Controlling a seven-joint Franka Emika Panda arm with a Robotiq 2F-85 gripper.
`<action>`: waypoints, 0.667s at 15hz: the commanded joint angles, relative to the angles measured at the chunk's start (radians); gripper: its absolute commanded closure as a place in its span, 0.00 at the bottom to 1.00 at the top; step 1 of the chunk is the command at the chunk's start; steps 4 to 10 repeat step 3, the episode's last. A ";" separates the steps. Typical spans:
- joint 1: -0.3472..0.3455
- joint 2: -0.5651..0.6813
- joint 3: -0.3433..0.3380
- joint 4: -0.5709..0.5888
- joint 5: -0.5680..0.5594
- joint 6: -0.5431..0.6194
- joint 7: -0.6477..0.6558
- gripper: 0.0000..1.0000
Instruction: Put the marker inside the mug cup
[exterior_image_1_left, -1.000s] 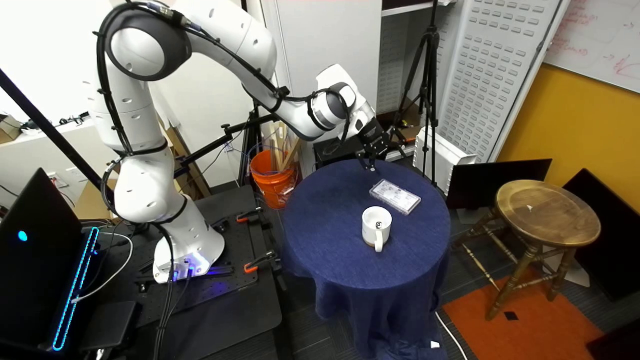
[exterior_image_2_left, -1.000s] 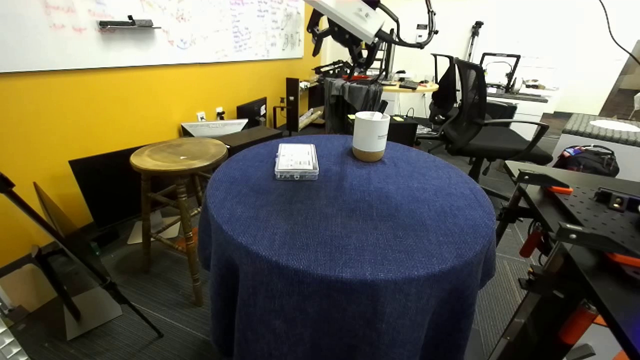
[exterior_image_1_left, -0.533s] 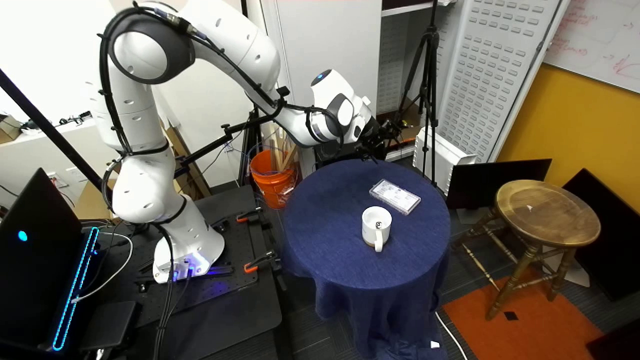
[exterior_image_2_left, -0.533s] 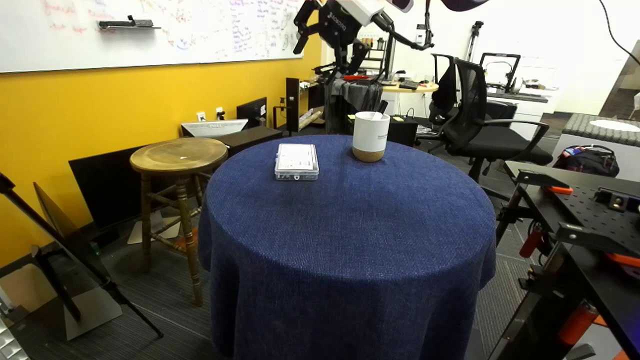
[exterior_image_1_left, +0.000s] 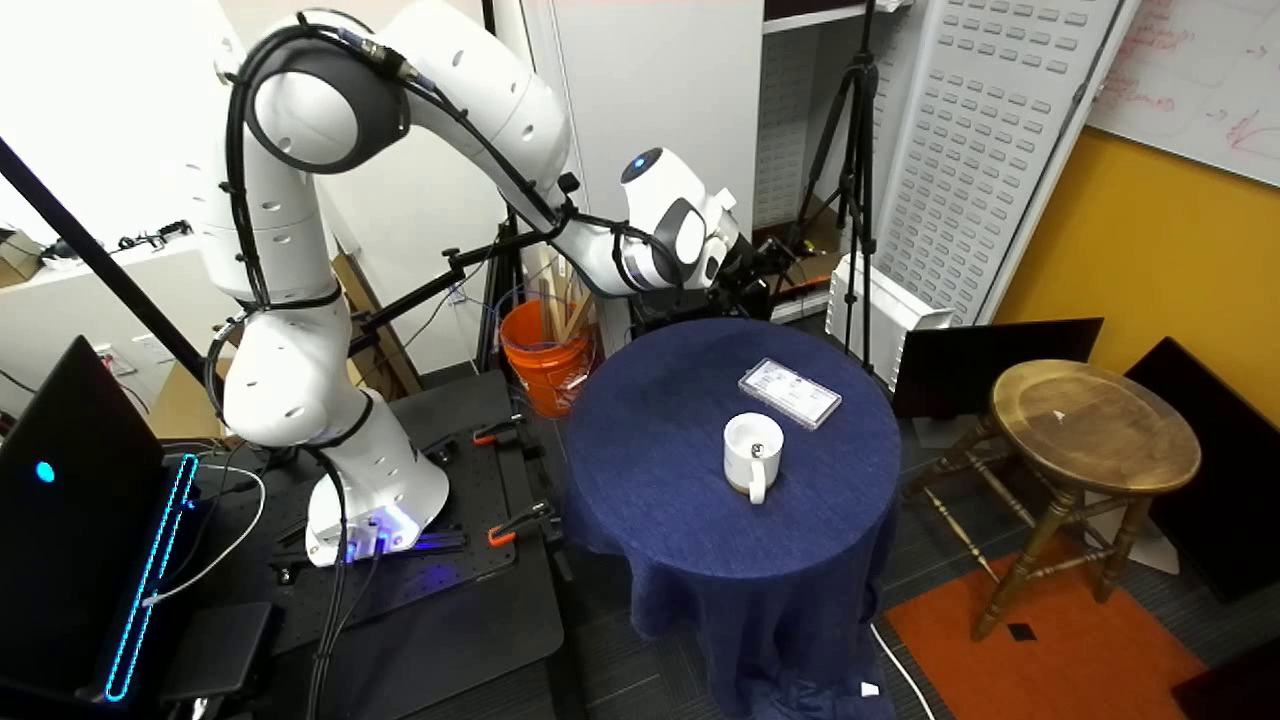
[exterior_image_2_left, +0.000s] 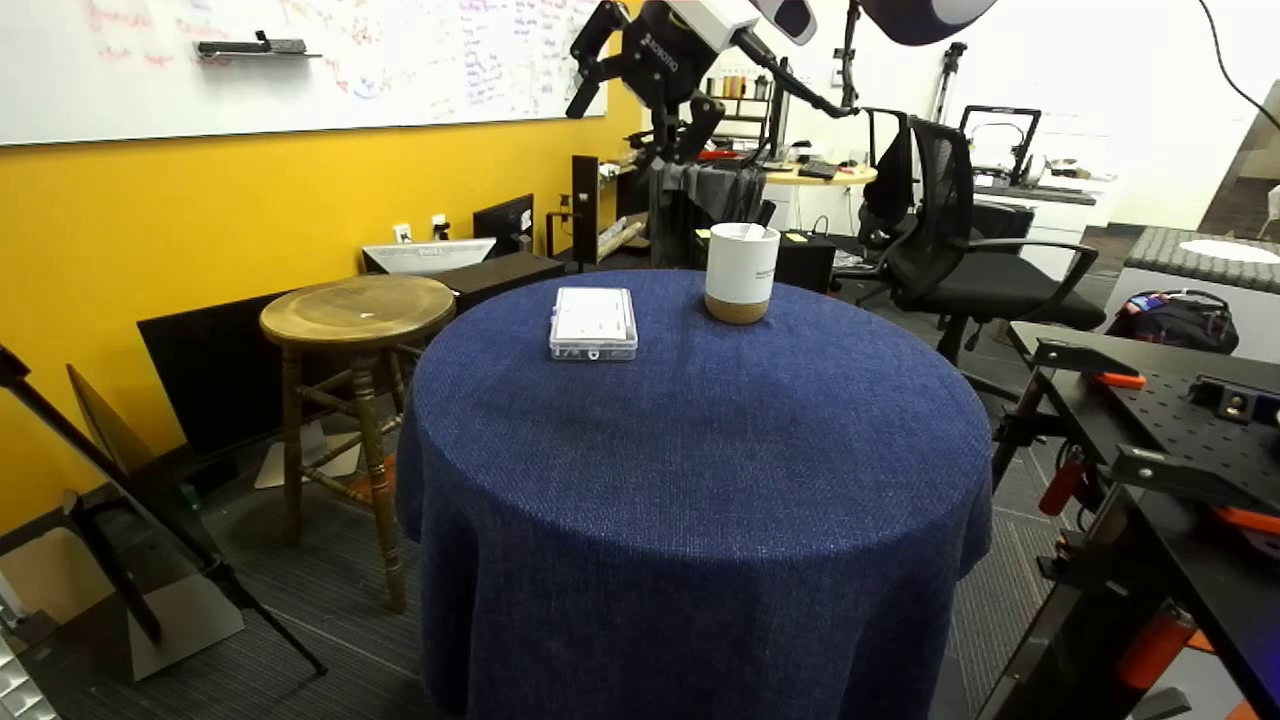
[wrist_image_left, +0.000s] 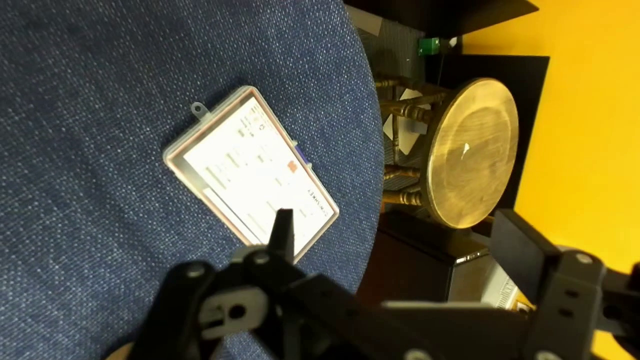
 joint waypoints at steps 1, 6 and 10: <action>0.000 0.000 0.002 0.000 0.000 0.000 0.000 0.00; -0.001 0.000 0.003 0.000 0.000 0.001 0.000 0.00; -0.001 0.000 0.003 0.000 0.000 0.001 0.000 0.00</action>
